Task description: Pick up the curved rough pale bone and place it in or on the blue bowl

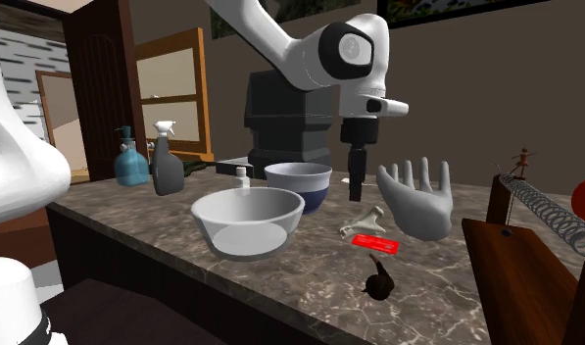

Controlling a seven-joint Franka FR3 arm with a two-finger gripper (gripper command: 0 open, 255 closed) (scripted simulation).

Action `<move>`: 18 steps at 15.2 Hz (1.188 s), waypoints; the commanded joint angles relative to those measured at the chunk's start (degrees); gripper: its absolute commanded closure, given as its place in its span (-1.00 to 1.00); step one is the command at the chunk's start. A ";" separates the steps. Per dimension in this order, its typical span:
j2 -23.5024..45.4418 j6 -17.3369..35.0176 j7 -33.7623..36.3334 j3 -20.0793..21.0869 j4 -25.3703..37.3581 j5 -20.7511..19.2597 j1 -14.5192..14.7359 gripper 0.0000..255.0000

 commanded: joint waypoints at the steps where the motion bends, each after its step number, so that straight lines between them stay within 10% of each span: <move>1: 0.07 0.12 0.03 -0.01 -0.05 -0.05 0.01 -1.00; 5: 0.07 0.12 0.03 -0.01 -0.04 -0.05 0.01 -1.00; 6: 0.07 0.12 0.03 -0.01 -0.04 -0.05 0.01 1.00; 15: 0.07 0.12 0.03 -0.01 -0.04 -0.05 0.01 1.00; 16: 0.07 0.12 0.03 -0.01 -0.04 -0.05 0.01 -1.00; 18: 3.15 1.49 -1.68 -0.92 1.02 -0.33 -0.85 -1.00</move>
